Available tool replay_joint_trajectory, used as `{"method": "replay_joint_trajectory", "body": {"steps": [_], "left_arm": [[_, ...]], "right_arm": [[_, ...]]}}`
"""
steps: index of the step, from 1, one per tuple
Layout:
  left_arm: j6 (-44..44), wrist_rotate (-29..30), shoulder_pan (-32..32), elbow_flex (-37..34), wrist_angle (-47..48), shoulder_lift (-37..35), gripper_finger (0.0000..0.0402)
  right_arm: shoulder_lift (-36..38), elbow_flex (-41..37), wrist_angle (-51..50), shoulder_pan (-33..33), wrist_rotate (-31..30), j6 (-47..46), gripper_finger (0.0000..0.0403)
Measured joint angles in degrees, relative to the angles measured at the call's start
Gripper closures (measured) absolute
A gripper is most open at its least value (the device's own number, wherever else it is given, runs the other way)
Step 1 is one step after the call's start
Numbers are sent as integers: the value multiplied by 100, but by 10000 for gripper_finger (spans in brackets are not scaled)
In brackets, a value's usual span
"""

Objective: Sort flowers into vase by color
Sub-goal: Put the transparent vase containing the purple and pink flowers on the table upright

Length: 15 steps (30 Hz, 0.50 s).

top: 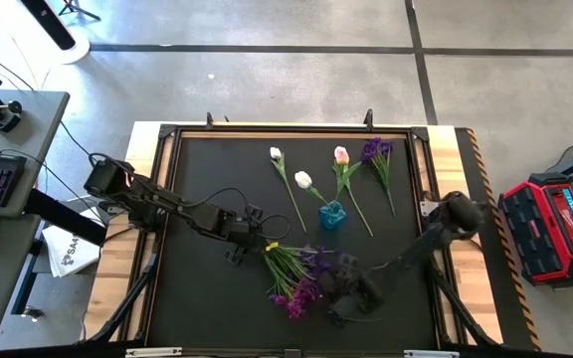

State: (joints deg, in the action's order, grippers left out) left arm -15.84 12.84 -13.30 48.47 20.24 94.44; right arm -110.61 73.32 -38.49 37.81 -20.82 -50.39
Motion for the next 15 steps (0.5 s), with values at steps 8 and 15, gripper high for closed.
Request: {"method": "replay_joint_trajectory", "body": {"steps": [8,15], "left_arm": [[253,-58,6,-2,-47,0,261],[524,-87,9,-439,-774,-97,265]], "right_arm": [[-457,4,806,-605,9,941,318],[-191,-11,980,-839,-587,1189,318]]}}
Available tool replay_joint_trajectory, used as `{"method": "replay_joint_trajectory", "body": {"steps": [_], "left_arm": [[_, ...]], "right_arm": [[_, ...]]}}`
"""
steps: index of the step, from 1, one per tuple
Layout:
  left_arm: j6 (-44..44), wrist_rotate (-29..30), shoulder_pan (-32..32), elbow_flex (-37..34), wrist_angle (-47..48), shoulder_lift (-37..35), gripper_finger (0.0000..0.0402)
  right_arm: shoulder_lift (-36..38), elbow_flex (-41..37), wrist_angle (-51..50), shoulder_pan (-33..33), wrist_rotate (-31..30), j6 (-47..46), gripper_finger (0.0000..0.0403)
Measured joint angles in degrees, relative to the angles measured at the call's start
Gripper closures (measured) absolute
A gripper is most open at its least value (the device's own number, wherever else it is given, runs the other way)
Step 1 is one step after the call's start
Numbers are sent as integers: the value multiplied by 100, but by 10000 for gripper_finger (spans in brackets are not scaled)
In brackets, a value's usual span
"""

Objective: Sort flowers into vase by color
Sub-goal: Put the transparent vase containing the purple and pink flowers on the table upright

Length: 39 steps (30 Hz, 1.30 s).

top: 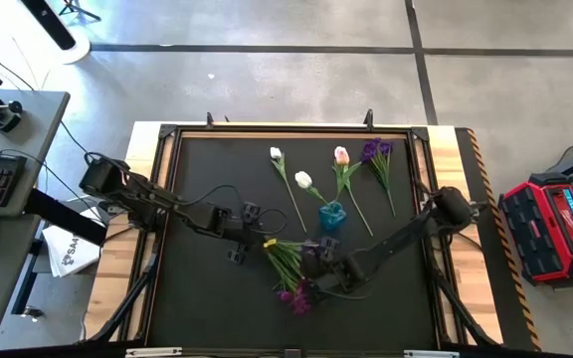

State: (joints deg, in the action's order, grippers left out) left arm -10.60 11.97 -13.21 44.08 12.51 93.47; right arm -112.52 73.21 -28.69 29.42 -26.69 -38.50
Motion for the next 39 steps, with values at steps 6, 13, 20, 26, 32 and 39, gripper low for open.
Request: {"method": "replay_joint_trajectory", "body": {"steps": [6,13,20,26,32,39], "left_arm": [[250,-53,2,-307,-503,-313,265],[707,-253,-9,-1099,-1443,-1130,266],[1044,-173,-11,-2006,-2924,-1859,268],[1074,-104,-9,-2452,-4199,-2011,268],[786,317,-44,-2718,-5563,-2011,268],[495,1019,-112,-3314,-7916,-2015,269]], "right_arm": [[292,0,7,-27,-218,83,318],[921,0,33,196,-676,235,318],[1570,0,40,540,-1420,299,318],[2044,0,259,867,-2041,551,318],[2323,0,971,1315,-2598,1350,318],[2461,2,1333,2010,-2842,1563,318]]}}
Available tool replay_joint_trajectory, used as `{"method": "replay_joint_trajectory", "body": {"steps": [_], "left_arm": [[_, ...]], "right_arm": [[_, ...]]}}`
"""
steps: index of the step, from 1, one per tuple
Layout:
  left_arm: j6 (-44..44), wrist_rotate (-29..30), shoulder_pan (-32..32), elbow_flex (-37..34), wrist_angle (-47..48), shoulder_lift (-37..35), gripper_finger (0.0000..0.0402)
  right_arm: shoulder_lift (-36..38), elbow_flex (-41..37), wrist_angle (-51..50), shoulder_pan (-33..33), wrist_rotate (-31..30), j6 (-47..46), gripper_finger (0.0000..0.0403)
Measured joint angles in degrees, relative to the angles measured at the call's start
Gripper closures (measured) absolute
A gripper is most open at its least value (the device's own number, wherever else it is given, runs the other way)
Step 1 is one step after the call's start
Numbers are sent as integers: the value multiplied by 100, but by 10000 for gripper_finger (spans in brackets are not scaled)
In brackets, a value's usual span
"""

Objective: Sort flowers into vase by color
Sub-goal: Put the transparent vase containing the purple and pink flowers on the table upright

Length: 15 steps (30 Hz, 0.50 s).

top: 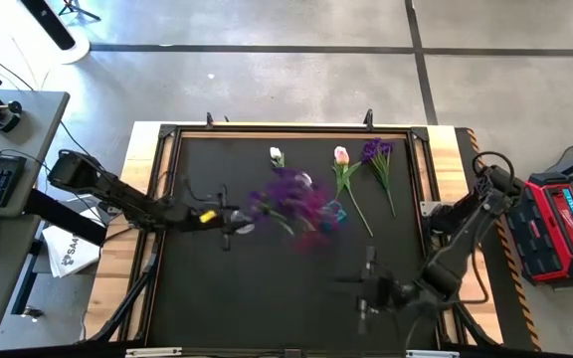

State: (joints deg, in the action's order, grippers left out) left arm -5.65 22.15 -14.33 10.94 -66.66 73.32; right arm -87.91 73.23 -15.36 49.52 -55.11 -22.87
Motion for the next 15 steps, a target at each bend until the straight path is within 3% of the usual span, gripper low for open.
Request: {"method": "replay_joint_trajectory", "body": {"steps": [5,9,15], "left_arm": [[-60,478,6,-943,-2208,-3,269],[-242,1037,17,-1032,-2117,-153,269],[-246,1597,701,-930,-1979,-83,269]], "right_arm": [[-197,0,-26,268,-145,-241,318],[-388,0,-28,337,-365,-256,318],[-554,0,-148,178,-437,-295,318]]}}
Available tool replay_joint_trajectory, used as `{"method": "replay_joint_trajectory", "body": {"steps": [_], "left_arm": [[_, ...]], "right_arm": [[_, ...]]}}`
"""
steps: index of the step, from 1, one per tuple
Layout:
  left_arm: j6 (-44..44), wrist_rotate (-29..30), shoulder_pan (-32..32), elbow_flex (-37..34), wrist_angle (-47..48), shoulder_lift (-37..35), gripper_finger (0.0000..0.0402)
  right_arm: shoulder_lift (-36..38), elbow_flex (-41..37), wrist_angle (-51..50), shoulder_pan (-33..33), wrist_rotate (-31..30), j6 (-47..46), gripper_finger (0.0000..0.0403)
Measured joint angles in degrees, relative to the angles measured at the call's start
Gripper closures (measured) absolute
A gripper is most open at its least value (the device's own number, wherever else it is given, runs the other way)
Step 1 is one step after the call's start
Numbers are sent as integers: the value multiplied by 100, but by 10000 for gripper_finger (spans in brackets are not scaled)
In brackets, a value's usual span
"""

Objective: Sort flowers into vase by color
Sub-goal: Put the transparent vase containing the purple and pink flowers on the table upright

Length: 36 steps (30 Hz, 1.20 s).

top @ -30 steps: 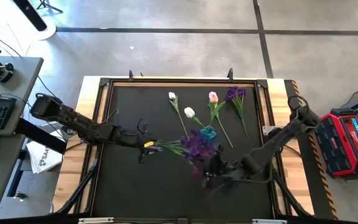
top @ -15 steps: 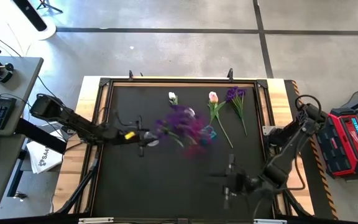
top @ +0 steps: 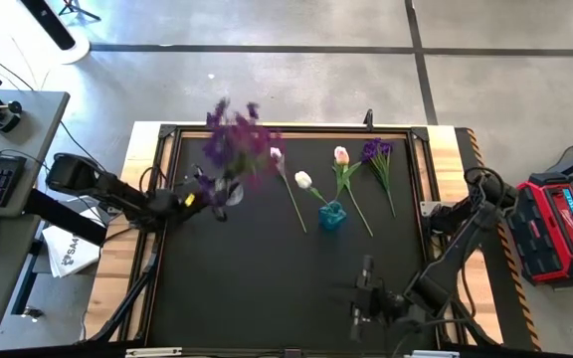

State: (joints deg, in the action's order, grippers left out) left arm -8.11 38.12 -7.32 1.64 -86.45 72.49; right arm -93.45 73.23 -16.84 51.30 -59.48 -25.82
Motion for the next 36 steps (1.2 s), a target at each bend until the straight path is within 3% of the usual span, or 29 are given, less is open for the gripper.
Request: {"method": "replay_joint_trajectory", "body": {"steps": [7,18,29,36], "left_arm": [[574,-200,1119,-3,1025,8,269],[446,-1302,2520,-3,976,129,269],[500,-1510,2858,1,-353,1483,268],[695,-1543,2981,305,-351,2475,268]], "right_arm": [[-20,0,-97,-225,265,-10,318],[-33,0,-228,-378,400,25,318],[-33,0,-368,-378,405,22,318],[-33,0,-409,-375,430,30,318]]}}
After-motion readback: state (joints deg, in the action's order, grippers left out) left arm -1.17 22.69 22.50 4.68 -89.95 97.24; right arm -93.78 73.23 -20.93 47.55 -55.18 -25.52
